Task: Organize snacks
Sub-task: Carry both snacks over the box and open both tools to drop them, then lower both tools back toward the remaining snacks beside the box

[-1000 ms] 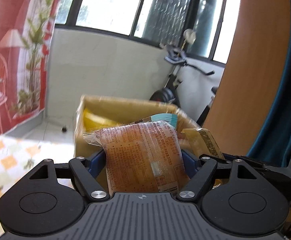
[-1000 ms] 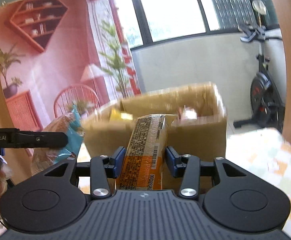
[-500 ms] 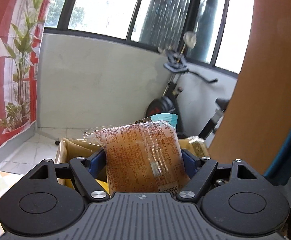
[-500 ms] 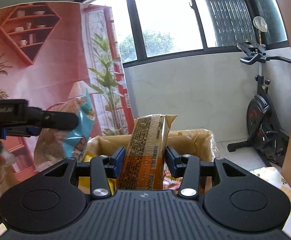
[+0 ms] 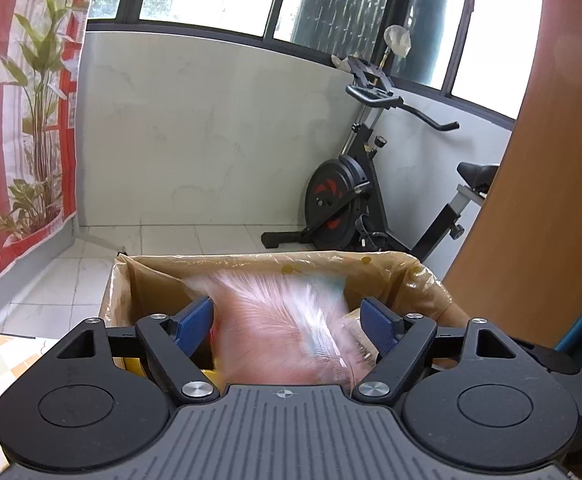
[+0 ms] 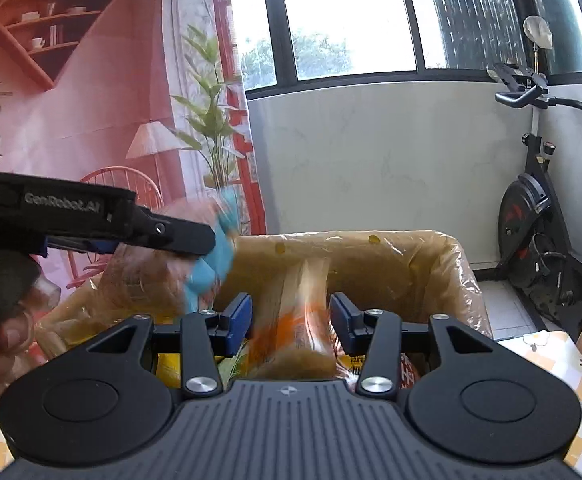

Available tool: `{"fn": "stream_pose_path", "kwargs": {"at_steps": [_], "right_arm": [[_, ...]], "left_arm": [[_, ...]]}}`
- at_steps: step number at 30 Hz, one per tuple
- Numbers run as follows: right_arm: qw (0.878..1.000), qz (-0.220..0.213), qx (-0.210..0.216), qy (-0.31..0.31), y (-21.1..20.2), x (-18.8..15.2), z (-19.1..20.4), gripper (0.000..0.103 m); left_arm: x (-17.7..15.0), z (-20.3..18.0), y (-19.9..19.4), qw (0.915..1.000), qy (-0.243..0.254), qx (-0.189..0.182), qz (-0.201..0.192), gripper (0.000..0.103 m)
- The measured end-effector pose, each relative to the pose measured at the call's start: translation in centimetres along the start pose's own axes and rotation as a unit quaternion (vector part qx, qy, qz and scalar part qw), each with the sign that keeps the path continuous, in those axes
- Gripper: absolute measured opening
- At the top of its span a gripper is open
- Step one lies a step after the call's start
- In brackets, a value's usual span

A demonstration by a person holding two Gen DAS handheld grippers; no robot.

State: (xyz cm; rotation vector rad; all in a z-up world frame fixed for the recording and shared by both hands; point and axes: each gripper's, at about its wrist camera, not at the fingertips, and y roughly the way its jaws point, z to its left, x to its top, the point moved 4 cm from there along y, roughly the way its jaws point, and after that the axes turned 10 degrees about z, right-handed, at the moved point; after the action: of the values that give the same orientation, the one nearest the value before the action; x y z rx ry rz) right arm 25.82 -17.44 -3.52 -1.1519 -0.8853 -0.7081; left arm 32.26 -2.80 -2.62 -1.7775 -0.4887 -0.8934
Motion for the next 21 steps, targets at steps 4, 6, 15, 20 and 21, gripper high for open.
{"fn": "stream_pose_path", "kwargs": {"at_steps": [4, 6, 15, 20, 21], "right_arm": [[1.0, -0.005, -0.006, 0.003, -0.6, 0.1, 0.3, 0.054], [1.0, -0.007, -0.011, 0.001, -1.3, 0.0, 0.6, 0.054], [0.999, -0.016, -0.03, 0.006, -5.9, -1.6, 1.5, 0.054], [0.999, -0.016, -0.039, 0.009, -8.3, -3.3, 2.1, 0.054], [0.999, -0.015, -0.04, 0.01, -8.8, -3.8, 2.2, 0.054]], "left_arm": [[0.2, -0.4, -1.4, 0.9998, 0.007, 0.013, -0.012, 0.087], [0.0, -0.7, -2.4, 0.9995, 0.014, 0.02, -0.02, 0.087], [-3.0, -0.9, -8.1, 0.9972, 0.022, 0.055, -0.045, 0.087], [-5.6, -0.1, -10.8, 0.9954, 0.023, 0.081, -0.047, 0.087], [-6.4, 0.1, -11.3, 0.995, 0.023, 0.085, -0.047, 0.087]]}}
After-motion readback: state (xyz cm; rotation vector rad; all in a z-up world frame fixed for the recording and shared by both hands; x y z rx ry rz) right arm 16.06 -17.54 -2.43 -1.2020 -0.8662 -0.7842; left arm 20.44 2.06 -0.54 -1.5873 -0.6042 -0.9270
